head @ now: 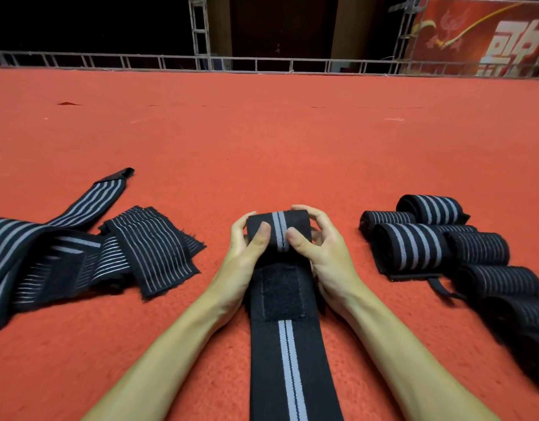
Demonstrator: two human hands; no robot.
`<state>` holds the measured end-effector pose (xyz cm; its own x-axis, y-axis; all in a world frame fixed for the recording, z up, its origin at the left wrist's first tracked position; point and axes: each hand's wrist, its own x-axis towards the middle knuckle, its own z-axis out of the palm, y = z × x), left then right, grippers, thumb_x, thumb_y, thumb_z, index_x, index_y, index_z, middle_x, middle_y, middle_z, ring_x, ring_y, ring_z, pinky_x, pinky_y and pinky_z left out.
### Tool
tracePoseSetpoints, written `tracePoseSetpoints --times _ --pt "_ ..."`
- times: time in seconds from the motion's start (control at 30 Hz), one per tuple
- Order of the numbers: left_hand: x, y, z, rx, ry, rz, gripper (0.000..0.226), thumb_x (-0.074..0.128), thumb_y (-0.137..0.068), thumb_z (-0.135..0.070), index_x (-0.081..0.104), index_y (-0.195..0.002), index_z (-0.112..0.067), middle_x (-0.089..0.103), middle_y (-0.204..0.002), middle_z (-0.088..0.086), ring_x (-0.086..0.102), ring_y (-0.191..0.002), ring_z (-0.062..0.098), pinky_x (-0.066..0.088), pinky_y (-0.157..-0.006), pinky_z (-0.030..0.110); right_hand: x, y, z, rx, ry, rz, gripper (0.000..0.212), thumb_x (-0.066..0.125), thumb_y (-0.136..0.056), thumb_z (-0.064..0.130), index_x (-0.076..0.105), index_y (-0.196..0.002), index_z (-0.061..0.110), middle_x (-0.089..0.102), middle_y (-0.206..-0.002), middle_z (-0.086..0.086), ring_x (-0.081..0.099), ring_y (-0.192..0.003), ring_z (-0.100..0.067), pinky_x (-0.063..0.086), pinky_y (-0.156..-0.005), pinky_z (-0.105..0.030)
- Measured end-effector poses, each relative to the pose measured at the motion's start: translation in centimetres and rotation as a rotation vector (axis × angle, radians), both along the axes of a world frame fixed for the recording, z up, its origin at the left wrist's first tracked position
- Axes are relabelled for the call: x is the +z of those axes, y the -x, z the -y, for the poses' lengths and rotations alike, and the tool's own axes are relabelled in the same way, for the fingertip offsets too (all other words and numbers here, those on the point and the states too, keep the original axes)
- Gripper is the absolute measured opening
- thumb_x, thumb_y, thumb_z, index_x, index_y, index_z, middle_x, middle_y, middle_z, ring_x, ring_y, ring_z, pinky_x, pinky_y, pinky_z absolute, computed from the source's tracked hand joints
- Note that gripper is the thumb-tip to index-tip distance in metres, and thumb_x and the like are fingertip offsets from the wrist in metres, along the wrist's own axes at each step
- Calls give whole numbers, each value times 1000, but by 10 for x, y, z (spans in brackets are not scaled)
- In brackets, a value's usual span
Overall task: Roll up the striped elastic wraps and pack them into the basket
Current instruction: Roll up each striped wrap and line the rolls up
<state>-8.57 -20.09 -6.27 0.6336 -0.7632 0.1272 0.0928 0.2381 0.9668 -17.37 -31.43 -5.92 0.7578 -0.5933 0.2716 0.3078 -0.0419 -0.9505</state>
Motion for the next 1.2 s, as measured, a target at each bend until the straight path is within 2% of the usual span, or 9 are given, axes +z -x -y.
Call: tracePoseSetpoints --times 0.1,0.27,0.47,0.6,0.67,0.83,0.93,1.07,1.2 --pt "3 1 -1 60 -4 30 54 69 -79 -45 47 -121 -21 68 -112 5 67 -100 13 54 -86 30 2 3 0 -1 73 28 40 71 -76 19 59 -113 25 68 -100 -7 63 -86 -14 52 -77 -30" --pt "2 -9 -5 123 -1 205 41 74 -79 -27 52 -114 -25 68 -104 7 62 -98 18 52 -85 32 -3 1 2 -17 188 14 42 71 -76 15 58 -114 28 68 -107 -7 61 -96 -17 47 -91 -49" --pt "3 -10 -7 159 55 308 47 63 -83 8 55 -106 -33 64 -105 6 61 -82 10 52 -73 26 -2 -3 0 -68 167 -75 48 54 -79 61 63 -114 29 67 -110 1 61 -101 -16 50 -83 -39" --pt "6 -3 -8 75 88 307 54 54 -82 18 56 -100 -33 61 -102 -1 60 -74 11 52 -66 26 2 -1 -1 -71 152 -200 60 43 -74 79 62 -88 23 60 -80 -5 57 -69 -22 39 -52 -27" --pt "6 -1 -8 48 85 300 54 52 -80 21 55 -100 -29 61 -99 -5 59 -75 8 51 -67 23 2 -1 -2 -90 128 -251 56 47 -74 77 62 -82 23 58 -72 5 54 -65 -14 37 -52 -24" --pt "7 0 -8 -2 69 279 55 64 -76 -3 53 -120 -34 60 -113 -4 63 -87 8 52 -75 23 1 -5 -2 -90 -84 -102 42 69 -66 61 70 -83 22 68 -85 -4 62 -83 -20 49 -83 -47" --pt "1 -2 -6 -45 -21 188 82 79 -65 -36 36 -134 -43 50 -131 -10 62 -109 5 50 -94 30 1 -4 0 -98 -144 -27 44 75 -64 51 69 -94 19 70 -94 -10 64 -86 -22 50 -87 -47" --pt "-1 -1 -2 1 -118 100 117 80 -44 -71 25 -140 -32 54 -129 -10 59 -114 4 42 -106 40 -1 -1 0 -43 -134 45 42 77 -67 39 68 -103 20 68 -103 -11 63 -95 -25 48 -93 -49" --pt "5 0 -2 -15 -124 -4 86 66 -66 -67 41 -132 -19 65 -122 4 64 -111 18 44 -103 49 1 3 0 -12 19 66 35 74 -73 28 67 -107 22 67 -99 -1 62 -93 -13 50 -82 -30"
